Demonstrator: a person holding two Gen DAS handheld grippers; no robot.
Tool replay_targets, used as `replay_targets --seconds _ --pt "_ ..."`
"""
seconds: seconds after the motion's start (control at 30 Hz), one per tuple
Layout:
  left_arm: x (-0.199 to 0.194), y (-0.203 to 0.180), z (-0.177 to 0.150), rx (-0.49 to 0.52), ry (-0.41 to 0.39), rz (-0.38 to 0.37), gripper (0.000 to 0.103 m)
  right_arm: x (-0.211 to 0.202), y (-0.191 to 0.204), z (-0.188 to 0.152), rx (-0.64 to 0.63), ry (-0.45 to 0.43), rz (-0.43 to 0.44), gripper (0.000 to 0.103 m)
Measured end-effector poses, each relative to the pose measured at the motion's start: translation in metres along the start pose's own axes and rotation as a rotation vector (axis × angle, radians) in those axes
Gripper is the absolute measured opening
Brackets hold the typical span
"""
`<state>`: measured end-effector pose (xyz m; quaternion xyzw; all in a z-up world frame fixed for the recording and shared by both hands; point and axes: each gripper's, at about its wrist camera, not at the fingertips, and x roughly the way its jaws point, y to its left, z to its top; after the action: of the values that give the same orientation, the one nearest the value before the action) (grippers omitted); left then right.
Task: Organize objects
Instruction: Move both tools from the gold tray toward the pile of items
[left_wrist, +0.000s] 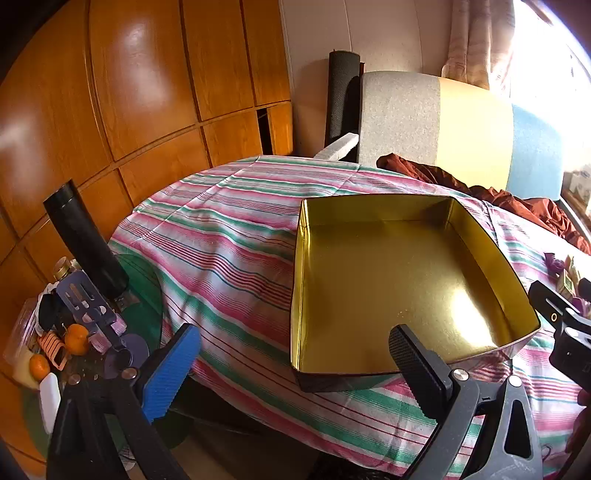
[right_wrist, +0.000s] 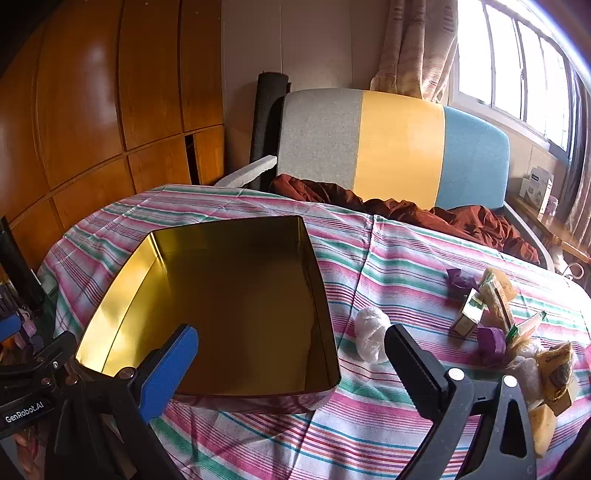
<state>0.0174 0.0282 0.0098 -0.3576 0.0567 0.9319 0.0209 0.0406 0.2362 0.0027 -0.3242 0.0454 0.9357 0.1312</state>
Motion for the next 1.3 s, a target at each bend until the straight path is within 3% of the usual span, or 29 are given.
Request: replay_targets --seconds 0.3,0.37,0.5,0.6,0.77,0.87,1.1,1.3 --pt "0.0 -0.013 -0.003 0.058 0.006 -0.045 0.103 -0.004 -0.031 0.0 0.009 -0.002 -0.049 0.103" --pt "0.002 -0.017 -0.005 0.081 0.02 -0.098 0.103 -0.006 -0.044 0.001 0.022 0.003 -0.072 0.103" --pt "0.007 -0.025 -0.011 0.072 0.073 -0.294 0.103 -0.009 -0.081 0.001 0.047 0.012 -0.135 0.103" --pt "0.011 -0.04 -0.012 0.094 0.113 -0.317 0.103 -0.014 -0.116 0.002 0.08 0.022 -0.186 0.103" --pt "0.006 -0.06 -0.011 0.154 0.091 -0.374 0.103 -0.022 -0.176 0.001 0.127 0.034 -0.277 0.103" --pt "0.001 -0.072 -0.006 0.171 0.087 -0.453 0.103 -0.025 -0.205 0.002 0.119 0.033 -0.323 0.103" --pt "-0.017 -0.139 0.02 0.312 0.064 -0.657 0.103 -0.022 -0.262 -0.001 0.188 0.007 -0.313 0.103" --pt "-0.021 -0.218 0.038 0.494 0.062 -0.711 0.103 -0.017 -0.284 -0.005 0.314 0.029 -0.282 0.103"
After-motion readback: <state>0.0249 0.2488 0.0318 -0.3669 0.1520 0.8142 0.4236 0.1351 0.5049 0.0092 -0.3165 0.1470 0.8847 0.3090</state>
